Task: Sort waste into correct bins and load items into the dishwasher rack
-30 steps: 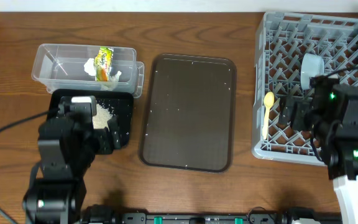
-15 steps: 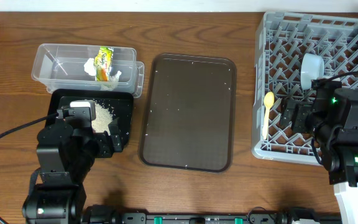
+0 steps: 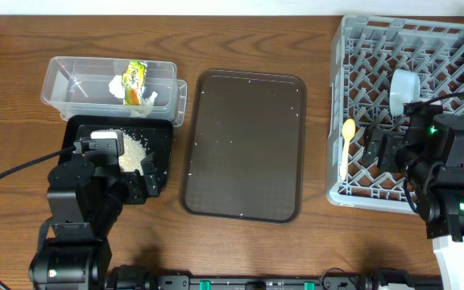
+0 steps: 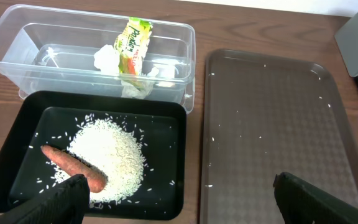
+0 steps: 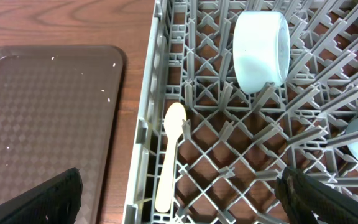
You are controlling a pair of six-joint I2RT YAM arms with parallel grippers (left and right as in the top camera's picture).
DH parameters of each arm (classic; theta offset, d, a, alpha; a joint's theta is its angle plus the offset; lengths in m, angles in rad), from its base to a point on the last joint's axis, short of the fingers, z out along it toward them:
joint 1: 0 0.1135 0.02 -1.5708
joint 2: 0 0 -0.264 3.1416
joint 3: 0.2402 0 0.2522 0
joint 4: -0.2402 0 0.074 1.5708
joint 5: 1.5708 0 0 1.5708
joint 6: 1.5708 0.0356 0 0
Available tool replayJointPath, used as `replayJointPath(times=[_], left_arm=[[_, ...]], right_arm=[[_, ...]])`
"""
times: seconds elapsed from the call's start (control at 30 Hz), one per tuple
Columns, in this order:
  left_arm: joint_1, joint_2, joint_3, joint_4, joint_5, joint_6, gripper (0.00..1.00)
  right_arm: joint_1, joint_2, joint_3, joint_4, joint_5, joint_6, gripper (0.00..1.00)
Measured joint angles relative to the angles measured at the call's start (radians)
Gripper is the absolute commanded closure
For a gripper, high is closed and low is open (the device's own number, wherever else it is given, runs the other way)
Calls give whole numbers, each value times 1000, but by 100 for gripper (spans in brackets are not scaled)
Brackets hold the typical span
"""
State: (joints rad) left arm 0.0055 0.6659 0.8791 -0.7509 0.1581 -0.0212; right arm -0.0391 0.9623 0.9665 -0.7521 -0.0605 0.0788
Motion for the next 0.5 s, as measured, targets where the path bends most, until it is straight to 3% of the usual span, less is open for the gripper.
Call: replayJointPath(times=[0.3,0.5], left_arm=[[0,0,0,0,0,0,4],[0,0,-2,0,0,0,3]], right_arm=[[0,-42,-20,-6,2,0,1],[0,-255,-177,121,12,0,1]])
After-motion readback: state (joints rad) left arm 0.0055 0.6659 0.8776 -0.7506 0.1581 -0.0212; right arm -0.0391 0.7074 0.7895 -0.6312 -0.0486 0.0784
